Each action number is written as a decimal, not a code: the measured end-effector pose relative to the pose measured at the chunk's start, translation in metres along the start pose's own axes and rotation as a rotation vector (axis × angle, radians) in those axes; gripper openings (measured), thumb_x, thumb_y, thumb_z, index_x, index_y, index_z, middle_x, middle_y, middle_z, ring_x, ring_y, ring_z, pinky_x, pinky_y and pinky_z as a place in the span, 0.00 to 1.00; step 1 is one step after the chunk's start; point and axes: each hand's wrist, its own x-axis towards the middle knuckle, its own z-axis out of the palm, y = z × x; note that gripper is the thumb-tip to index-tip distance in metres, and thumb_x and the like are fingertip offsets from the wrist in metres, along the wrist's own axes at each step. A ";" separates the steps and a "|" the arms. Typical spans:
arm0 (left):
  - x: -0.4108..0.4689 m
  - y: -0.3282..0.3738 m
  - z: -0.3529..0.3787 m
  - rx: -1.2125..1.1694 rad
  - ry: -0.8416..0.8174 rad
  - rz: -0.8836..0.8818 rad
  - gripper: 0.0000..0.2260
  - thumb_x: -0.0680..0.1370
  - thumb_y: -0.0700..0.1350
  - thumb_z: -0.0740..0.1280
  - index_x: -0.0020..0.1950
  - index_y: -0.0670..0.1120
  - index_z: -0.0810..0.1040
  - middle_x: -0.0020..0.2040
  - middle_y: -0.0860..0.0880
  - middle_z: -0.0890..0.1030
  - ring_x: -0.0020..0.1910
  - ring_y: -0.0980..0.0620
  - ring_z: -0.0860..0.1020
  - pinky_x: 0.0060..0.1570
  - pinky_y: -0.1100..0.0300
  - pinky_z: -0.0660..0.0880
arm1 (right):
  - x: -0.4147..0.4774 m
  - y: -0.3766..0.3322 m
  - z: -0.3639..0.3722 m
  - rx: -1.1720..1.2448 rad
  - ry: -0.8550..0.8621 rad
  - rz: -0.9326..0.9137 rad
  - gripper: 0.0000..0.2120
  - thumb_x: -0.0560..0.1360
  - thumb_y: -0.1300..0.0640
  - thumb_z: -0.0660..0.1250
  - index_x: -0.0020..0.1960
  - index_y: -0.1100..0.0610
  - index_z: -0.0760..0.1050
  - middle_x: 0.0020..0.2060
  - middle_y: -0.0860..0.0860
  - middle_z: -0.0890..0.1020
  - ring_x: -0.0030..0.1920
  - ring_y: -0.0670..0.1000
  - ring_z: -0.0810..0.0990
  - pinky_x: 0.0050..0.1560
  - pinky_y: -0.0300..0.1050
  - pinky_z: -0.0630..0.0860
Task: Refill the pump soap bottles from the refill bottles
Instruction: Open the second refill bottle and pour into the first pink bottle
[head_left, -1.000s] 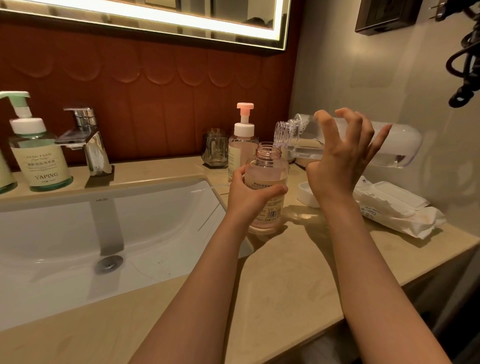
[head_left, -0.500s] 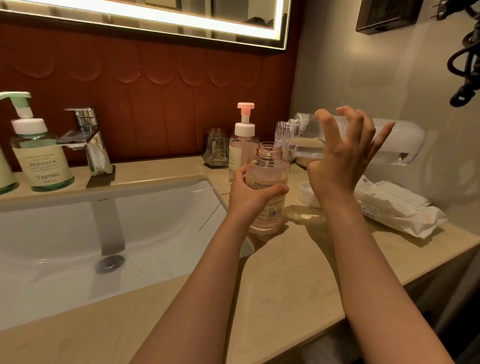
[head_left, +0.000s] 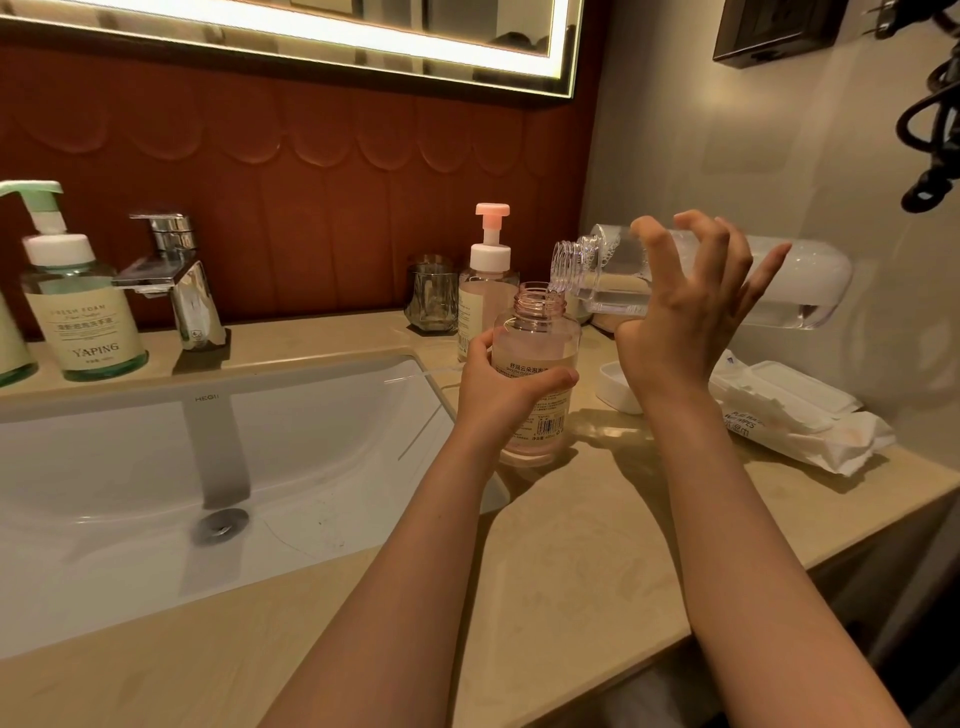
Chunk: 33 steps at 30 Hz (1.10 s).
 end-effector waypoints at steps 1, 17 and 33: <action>0.000 0.000 0.000 0.000 0.000 0.001 0.36 0.67 0.42 0.75 0.71 0.48 0.61 0.66 0.47 0.71 0.63 0.48 0.70 0.59 0.53 0.69 | 0.000 0.000 0.000 0.004 -0.003 0.000 0.31 0.60 0.71 0.64 0.60 0.48 0.71 0.60 0.56 0.73 0.65 0.55 0.62 0.69 0.60 0.42; 0.002 -0.002 0.001 -0.010 -0.008 0.003 0.36 0.67 0.42 0.76 0.70 0.48 0.61 0.66 0.48 0.71 0.60 0.51 0.70 0.54 0.57 0.68 | 0.001 -0.002 -0.003 -0.005 -0.024 0.020 0.31 0.60 0.71 0.64 0.59 0.49 0.71 0.60 0.56 0.74 0.65 0.54 0.60 0.69 0.60 0.42; 0.005 -0.008 -0.001 0.139 -0.060 0.126 0.39 0.64 0.47 0.78 0.69 0.51 0.61 0.64 0.50 0.72 0.62 0.50 0.71 0.60 0.53 0.71 | -0.003 -0.006 -0.014 0.039 -0.210 0.148 0.32 0.61 0.68 0.66 0.63 0.50 0.72 0.60 0.55 0.72 0.65 0.57 0.67 0.70 0.58 0.45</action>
